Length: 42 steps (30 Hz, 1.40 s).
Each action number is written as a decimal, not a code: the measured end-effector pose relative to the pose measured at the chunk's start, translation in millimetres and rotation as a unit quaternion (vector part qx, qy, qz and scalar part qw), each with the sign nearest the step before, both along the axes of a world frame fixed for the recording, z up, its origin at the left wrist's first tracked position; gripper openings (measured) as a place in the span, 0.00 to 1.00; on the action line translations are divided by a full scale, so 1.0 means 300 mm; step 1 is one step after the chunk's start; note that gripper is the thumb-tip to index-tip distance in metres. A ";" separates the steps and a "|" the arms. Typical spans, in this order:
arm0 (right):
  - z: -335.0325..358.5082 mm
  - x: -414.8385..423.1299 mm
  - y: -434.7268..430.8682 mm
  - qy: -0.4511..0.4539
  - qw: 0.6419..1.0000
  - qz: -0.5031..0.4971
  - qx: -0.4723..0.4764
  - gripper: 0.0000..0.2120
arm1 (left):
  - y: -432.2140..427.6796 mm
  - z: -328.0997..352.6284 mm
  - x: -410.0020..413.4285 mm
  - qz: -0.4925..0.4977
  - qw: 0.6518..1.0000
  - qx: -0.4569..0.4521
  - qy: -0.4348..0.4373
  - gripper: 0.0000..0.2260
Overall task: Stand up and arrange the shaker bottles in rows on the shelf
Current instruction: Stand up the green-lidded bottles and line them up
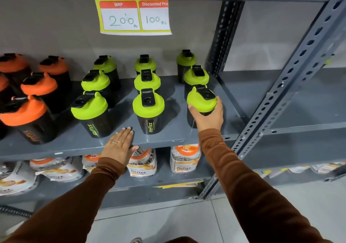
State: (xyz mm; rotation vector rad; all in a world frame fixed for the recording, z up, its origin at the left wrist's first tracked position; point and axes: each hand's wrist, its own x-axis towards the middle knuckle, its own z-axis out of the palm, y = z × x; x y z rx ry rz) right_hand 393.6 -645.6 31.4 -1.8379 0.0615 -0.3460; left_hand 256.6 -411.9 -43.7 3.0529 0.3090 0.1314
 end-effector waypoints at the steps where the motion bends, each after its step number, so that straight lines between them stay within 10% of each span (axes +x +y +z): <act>1: -0.003 0.001 -0.002 0.002 1.000 0.005 0.000 0.44 | -0.002 0.002 0.000 0.002 1.000 0.001 0.002 0.26; 18: -0.098 0.006 -0.014 0.074 0.995 0.071 0.007 0.58 | 0.000 -0.005 0.004 0.005 1.000 0.013 -0.001 0.27; 26: -0.116 -0.009 -0.012 0.078 0.994 0.028 -0.073 0.36 | -0.001 -0.005 0.009 0.012 1.000 0.009 0.009 0.28; 42: -0.111 -0.019 -0.062 0.085 0.993 0.014 -0.082 0.32 | -0.010 0.010 0.000 0.016 1.000 0.002 0.002 0.27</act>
